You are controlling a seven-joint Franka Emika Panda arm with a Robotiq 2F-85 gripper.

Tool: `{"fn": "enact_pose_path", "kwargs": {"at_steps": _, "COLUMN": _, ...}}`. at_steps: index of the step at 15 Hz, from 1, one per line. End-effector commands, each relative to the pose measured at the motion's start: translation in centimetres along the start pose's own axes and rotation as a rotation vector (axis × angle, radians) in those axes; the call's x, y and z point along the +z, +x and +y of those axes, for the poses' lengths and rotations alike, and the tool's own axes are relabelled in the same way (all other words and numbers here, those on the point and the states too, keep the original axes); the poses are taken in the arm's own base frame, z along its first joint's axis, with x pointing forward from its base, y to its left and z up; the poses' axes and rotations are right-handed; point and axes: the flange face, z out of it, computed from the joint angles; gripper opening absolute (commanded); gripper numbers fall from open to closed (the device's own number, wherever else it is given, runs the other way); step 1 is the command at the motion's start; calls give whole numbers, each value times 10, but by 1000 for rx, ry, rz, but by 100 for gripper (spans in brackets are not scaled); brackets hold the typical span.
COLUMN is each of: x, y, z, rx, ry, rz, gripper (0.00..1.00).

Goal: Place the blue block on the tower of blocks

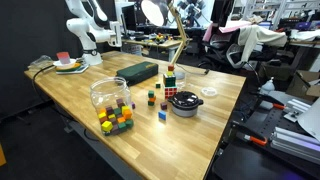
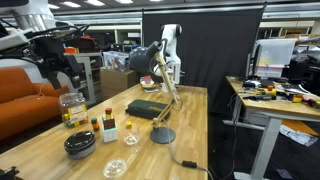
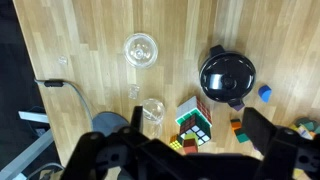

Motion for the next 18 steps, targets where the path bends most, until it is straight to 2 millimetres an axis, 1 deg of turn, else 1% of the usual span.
{"fn": "enact_pose_path", "kwargs": {"at_steps": 1, "x": -1, "y": 0, "z": 0, "rx": 0, "ry": 0, "rz": -1, "gripper": 100}}
{"fn": "enact_pose_path", "kwargs": {"at_steps": 2, "x": -1, "y": 3, "z": -2, "rx": -29, "ry": -2, "rz": -1, "gripper": 100}}
{"fn": "enact_pose_path", "kwargs": {"at_steps": 5, "x": -5, "y": 16, "z": -20, "rx": -174, "ry": 10, "rz": 11, "gripper": 100}}
{"fn": "enact_pose_path", "kwargs": {"at_steps": 10, "x": -8, "y": 40, "z": -58, "rx": -437, "ry": 44, "rz": 37, "gripper": 100}}
{"fn": "enact_pose_path", "kwargs": {"at_steps": 13, "x": -7, "y": 53, "z": -89, "rx": -606, "ry": 65, "rz": 53, "gripper": 100}}
{"fn": "enact_pose_path", "kwargs": {"at_steps": 14, "x": -9, "y": 42, "z": -81, "rx": -524, "ry": 43, "rz": 46, "gripper": 100}}
{"fn": "enact_pose_path", "kwargs": {"at_steps": 15, "x": -8, "y": 43, "z": -86, "rx": -536, "ry": 46, "rz": 42, "gripper": 100}}
{"fn": "enact_pose_path", "kwargs": {"at_steps": 18, "x": -8, "y": 43, "z": -84, "rx": -529, "ry": 46, "rz": 42, "gripper": 100}}
